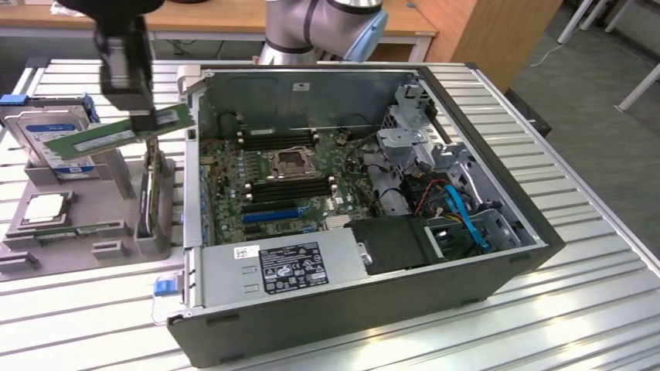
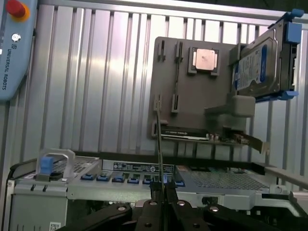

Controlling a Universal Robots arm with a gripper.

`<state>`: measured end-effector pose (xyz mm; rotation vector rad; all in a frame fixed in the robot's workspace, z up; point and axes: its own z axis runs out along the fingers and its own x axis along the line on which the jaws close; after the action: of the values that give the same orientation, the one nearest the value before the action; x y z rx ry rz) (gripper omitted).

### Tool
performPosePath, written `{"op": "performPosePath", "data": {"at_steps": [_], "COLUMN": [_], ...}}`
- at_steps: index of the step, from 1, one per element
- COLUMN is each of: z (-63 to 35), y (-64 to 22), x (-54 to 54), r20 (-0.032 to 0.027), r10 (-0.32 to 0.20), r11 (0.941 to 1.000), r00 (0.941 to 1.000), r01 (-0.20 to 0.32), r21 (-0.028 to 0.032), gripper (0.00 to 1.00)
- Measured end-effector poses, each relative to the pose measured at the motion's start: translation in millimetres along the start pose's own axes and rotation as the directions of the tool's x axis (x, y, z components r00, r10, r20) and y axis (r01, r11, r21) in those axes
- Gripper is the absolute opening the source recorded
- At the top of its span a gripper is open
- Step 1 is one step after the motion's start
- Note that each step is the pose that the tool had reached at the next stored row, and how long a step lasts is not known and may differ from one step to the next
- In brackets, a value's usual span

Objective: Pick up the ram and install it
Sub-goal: 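Pick up the ram and move it above insertion slot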

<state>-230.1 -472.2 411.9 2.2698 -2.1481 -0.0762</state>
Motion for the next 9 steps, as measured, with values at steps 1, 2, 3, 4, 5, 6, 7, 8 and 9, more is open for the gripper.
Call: {"op": "performPosePath", "data": {"at_steps": [1,2,3,4,5,6,7,8,9], "z": [-0.1,-0.2,-0.3,-0.5,-0.5,-0.6,-0.7,-0.7,-0.8], "y": [-4.4,-8.9,-13.3,-18.2,-22.7,-27.2,-31.6,-36.2,-40.7], "x": [0.1,0.3,0.5,0.8,1.0,1.2,1.4,1.6,1.8], "r20": [0.0,0.0002,0.0002,0.0004,0.0007,0.001,0.0014,0.0018,0.0021], "r10": [0.0,0.0,0.0,0.0,0.0,0.0,0.0,0.0,0.0], "r11": [1.0,1.0,1.0,1.0,1.0,1.0,1.0,1.0,1.0], "r00": [1.0,1.0,1.0,1.0,1.0,1.0,1.0,1.0,1.0], "r01": [0.0,0.0,0.0,0.0,0.0,0.0,0.0,0.0,0.0], "r21": [0.0,0.0,-0.0001,-0.0001,-0.0001,0.0,0.0,0.0,0.0001], "gripper": [0.14,0.14,0.14,0.14,0.14,0.14,0.14,0.14,0.14]}}
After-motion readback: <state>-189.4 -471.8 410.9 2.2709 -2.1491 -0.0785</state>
